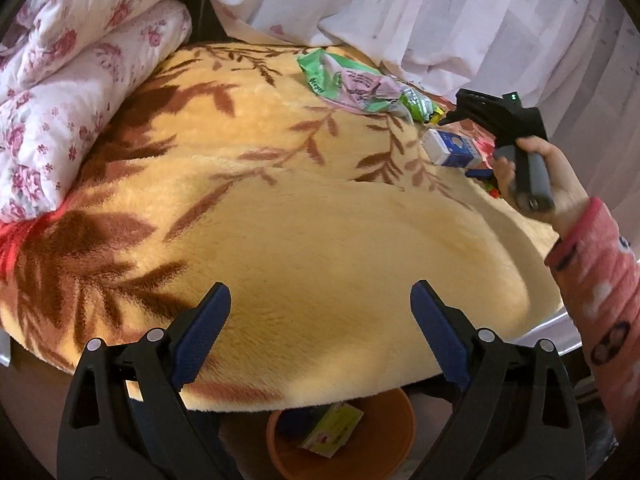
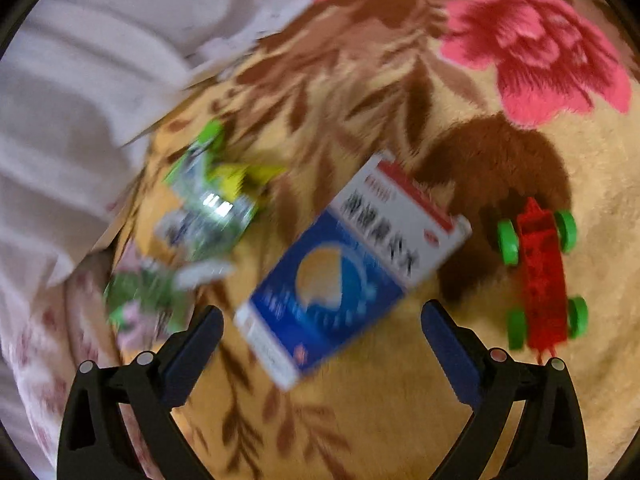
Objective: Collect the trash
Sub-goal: 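Grasp the blue-white nasal spray box with the right tool, then grasp the green-pink snack wrapper with the left tool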
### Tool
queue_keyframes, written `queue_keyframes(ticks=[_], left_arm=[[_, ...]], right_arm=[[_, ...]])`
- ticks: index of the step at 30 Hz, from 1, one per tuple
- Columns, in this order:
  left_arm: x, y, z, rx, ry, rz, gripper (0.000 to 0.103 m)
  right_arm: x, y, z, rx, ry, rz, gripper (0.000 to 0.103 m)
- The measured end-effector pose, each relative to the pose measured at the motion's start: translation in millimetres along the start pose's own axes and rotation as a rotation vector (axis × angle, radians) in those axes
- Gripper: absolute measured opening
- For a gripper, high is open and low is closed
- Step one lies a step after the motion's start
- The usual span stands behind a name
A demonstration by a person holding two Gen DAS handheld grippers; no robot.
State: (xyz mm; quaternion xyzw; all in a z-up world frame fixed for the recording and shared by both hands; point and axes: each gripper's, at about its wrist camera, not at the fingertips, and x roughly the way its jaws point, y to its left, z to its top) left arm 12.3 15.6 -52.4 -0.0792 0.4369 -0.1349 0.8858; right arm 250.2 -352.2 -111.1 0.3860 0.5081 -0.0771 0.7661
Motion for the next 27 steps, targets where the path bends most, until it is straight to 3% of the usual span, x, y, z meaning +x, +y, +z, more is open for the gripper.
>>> queue_keyframes(ticks=[7,10,12,15,22,27], left_arm=[[5,5,4,-0.014,-0.001,-0.017,0.089],[2,2,5,-0.008,-0.009,-0.023,0.089],[-2,0,4,-0.001,-0.014,-0.023,0.089],[-9,-4,4,0.006,-0.028,-0.021,0.089],[-14,-7,9,-0.01,-0.037,-0.03,0.089],[2,-12,33,-0.049,-0.022,-0.079,0.089]], right_arm=[[15,17,13,-0.007,-0.029,-0.131,0.097],[15,25,4,-0.092,-0.053,-0.201,0.084],[7,25,-6,-0.137,-0.068,-0.205,0.07],[-10,19,-19,-0.187,-0.076,-0.167,0.064],[-78,8,-69,-0.374,-0.143,-0.057,0.064],[-118,-1,-106,-0.481,-0.155,0.038,0.064]])
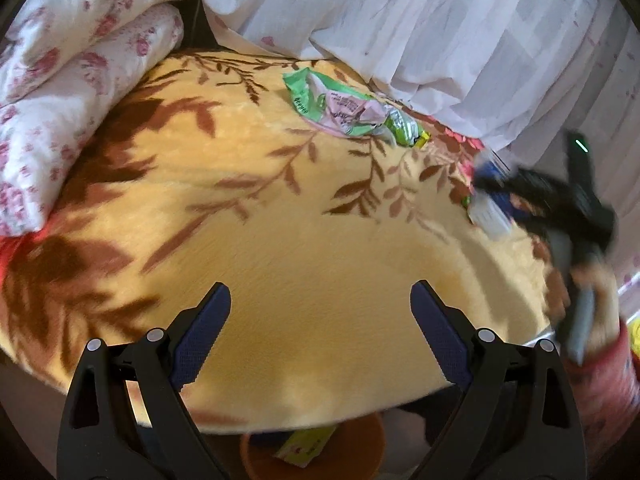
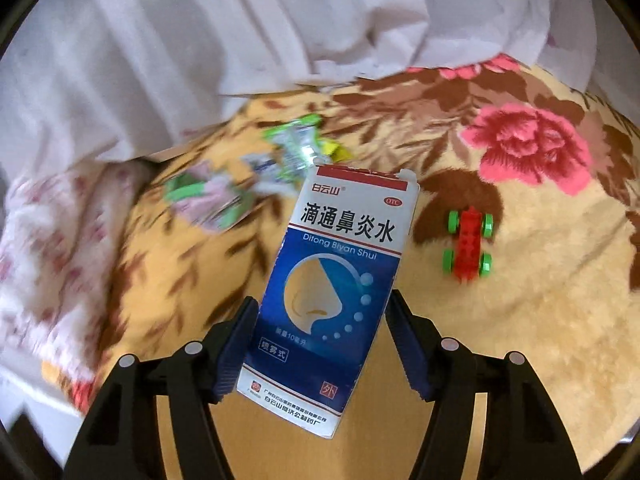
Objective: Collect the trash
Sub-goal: 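Grasp the green-pink snack wrapper with the left tool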
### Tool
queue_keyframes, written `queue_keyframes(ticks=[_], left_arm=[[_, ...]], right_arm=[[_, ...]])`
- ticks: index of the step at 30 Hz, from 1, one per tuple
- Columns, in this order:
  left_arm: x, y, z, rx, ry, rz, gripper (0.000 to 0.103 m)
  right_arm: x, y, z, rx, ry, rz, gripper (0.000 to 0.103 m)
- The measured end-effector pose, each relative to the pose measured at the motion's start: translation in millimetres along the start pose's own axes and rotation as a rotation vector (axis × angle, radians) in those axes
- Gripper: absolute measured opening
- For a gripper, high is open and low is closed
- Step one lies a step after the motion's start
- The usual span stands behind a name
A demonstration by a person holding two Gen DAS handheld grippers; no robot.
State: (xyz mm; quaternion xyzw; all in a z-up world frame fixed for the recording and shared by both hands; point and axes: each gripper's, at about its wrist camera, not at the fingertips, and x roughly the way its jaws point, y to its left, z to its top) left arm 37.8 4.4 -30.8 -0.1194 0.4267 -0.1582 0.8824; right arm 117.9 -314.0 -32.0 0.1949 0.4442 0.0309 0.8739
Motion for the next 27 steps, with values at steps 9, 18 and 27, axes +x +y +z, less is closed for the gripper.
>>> queue_keyframes(ticks=[9,18,27], left_arm=[[47,-15,82,-0.088,-0.032,-0.079,0.089],[140,-10,182,-0.202,0.008,-0.016,0.089],[214,11,212,-0.317,0.117,0.011,0.059]], right_arm=[[-58,1,-44,-0.13,-0.078,0.063,0.064],[-78,-5,-60,-0.203,-0.147,0.061,0.064],[-67,-20,-57,-0.192,-0.131,0.063,0.065]])
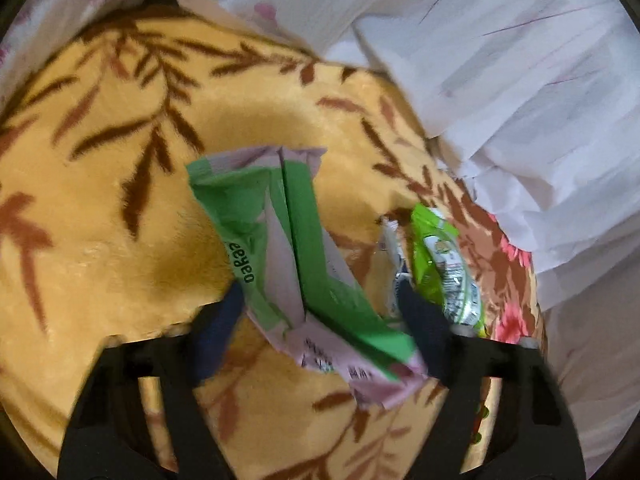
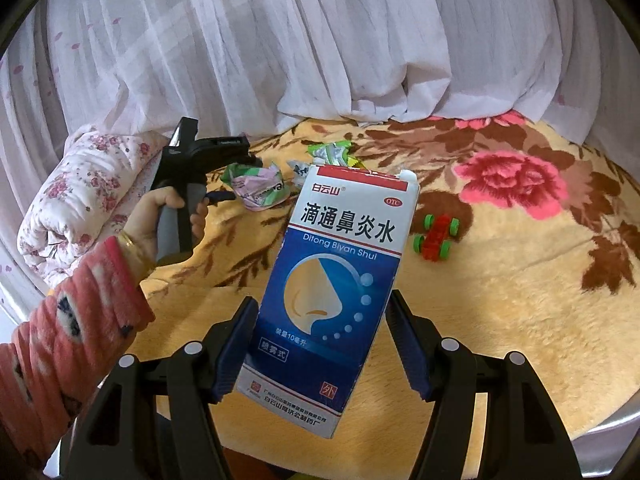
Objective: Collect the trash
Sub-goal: 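Grasp the green-pink snack wrapper with the left tool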
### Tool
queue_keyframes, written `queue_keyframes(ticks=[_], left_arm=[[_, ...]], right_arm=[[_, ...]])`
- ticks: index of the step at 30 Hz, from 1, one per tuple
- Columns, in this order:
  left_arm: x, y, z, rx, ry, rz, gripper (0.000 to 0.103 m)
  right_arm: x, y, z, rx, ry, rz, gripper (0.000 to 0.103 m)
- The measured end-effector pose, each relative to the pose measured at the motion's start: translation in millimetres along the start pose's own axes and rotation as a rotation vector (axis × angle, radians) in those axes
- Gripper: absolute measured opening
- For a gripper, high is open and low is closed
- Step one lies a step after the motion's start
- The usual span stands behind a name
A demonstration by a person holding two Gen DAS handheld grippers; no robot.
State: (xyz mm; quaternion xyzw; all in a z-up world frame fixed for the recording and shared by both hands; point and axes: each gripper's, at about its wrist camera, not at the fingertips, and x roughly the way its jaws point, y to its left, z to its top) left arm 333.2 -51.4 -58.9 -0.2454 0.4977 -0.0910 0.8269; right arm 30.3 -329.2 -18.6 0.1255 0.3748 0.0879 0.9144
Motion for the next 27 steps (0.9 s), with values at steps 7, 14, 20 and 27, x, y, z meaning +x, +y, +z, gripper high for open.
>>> queue_keyframes(ticks=[7,14,20,27], left_arm=[[-1,12,-8,0.01,-0.022,0.049,0.018],[-48,11,-33,0.1,-0.052,0.021,0.016],[-115,4,-84,0.225,-0.073,-0.022,0.016],[-198,15,-166,0.347,-0.09,-0.057,0.016]], right_arm=[[6,0,-3,0.009,0.01,0.013,0.065],[-11,11,-4,-0.012,-0.016,0.017,0.065],[-33,30,-11,-0.056,-0.038,0.018,0.065],[-64,52,-29,-0.098,-0.054,0.02,0.065]])
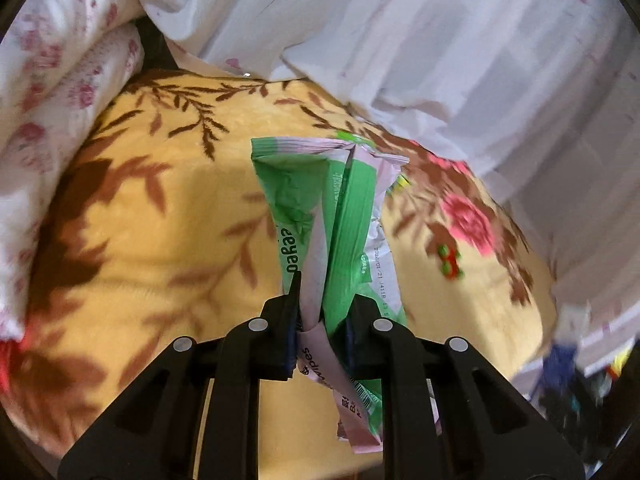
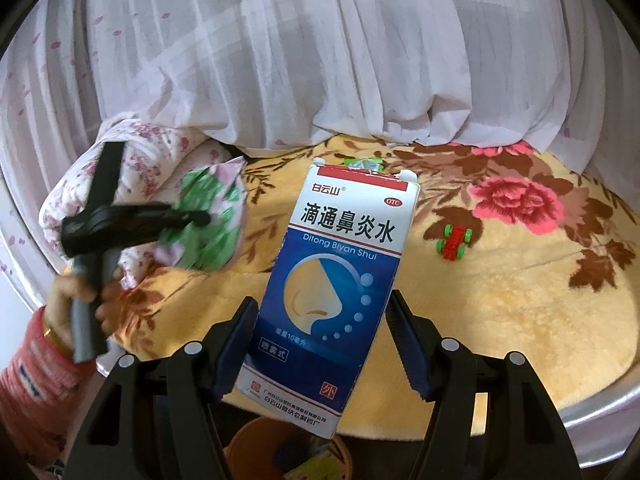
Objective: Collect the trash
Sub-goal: 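Grasp the green-pink snack wrapper with the left tool, then carry the wrapper and spray box down into the orange bin and open both tools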
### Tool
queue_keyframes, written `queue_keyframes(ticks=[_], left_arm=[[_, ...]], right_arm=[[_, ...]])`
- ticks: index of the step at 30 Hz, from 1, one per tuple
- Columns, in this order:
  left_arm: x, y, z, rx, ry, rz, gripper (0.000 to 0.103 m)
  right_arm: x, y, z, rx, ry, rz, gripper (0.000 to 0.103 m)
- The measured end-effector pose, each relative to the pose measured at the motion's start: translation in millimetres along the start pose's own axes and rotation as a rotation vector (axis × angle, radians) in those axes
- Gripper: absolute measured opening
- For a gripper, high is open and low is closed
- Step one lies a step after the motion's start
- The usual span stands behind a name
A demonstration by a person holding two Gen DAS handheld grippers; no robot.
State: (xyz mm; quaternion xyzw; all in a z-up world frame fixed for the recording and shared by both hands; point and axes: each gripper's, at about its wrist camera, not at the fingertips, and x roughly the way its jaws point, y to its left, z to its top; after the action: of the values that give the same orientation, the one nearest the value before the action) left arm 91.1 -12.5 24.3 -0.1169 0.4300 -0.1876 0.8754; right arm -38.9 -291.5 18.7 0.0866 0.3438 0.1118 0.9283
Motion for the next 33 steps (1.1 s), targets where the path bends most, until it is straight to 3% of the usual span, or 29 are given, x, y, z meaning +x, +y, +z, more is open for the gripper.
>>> queue_keyframes(ticks=[6,13,23,33], left_arm=[[-50,-11,-67,0.074,0.016,0.0,0.016],[-69,-9,-138,0.115,0.085,0.014,0.016],[-52,-9,-212,0.156,0.229,0.006,0.016],[-8,2,-256,0.136,0.389,0.02,0.016]], right_arm=[[-20,19,-20,-0.039,0.016,0.005,0.065],[-36,38,-52,-0.098,0.062,0.022,0.065],[-20,55,-108,-0.157,0.222,0.079,0.065],[27,60,-157,-0.162,0.417,0.104,0.065]])
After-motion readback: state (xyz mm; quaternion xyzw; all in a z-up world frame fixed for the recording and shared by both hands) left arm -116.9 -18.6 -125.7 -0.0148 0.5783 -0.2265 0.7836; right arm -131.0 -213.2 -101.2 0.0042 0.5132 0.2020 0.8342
